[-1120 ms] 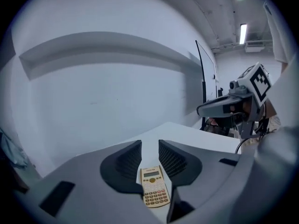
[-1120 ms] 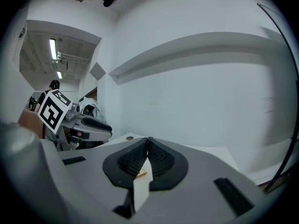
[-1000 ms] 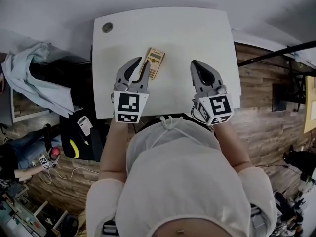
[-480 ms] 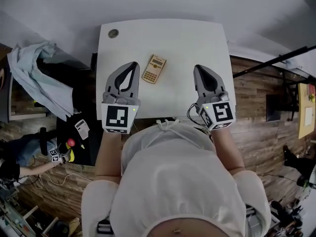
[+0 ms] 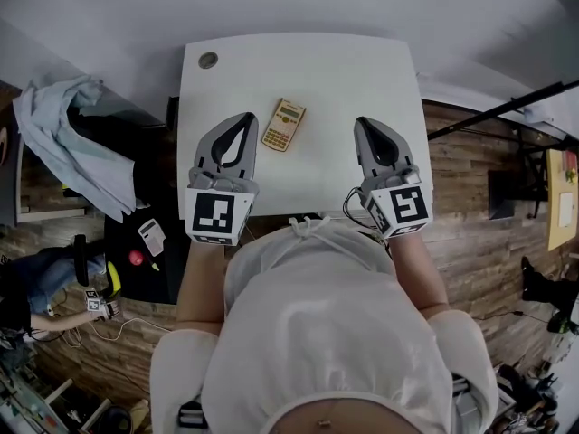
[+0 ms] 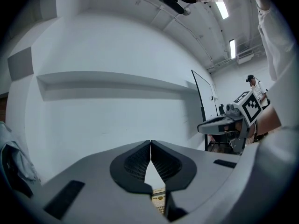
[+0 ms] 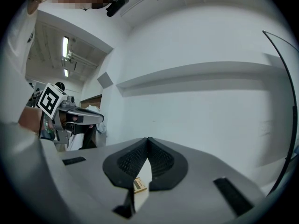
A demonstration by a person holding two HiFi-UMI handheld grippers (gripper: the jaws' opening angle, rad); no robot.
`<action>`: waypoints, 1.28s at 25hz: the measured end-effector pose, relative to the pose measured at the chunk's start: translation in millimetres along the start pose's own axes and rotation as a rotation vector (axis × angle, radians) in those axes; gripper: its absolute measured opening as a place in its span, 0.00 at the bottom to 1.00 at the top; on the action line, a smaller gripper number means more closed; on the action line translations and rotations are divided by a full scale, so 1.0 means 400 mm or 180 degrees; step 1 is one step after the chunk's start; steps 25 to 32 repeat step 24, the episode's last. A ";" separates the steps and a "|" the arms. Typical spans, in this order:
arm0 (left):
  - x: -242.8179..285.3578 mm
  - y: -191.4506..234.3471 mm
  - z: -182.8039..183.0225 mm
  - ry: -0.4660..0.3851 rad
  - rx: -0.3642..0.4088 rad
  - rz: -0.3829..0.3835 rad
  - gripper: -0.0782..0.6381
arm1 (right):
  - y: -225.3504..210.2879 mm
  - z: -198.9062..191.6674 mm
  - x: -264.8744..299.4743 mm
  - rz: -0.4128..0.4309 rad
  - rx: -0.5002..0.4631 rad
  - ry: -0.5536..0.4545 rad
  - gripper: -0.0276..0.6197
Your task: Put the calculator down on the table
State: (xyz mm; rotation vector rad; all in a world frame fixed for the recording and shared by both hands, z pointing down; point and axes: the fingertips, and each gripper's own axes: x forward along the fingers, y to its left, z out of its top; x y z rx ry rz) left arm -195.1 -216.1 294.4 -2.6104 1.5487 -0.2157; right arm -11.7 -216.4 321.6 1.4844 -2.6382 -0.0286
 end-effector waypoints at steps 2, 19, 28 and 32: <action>0.005 0.002 -0.006 0.0031 0.0007 -0.0006 0.14 | 0.000 -0.008 0.003 0.0005 0.0001 0.0032 0.05; 0.072 -0.004 -0.065 0.0299 -0.0010 -0.0048 0.14 | -0.021 -0.022 0.054 0.0076 -0.0041 0.0039 0.05; 0.091 0.002 -0.077 0.0301 -0.0100 -0.0002 0.14 | -0.043 -0.028 0.065 0.0054 -0.0041 0.0035 0.05; 0.091 0.002 -0.077 0.0301 -0.0100 -0.0002 0.14 | -0.043 -0.028 0.065 0.0054 -0.0041 0.0035 0.05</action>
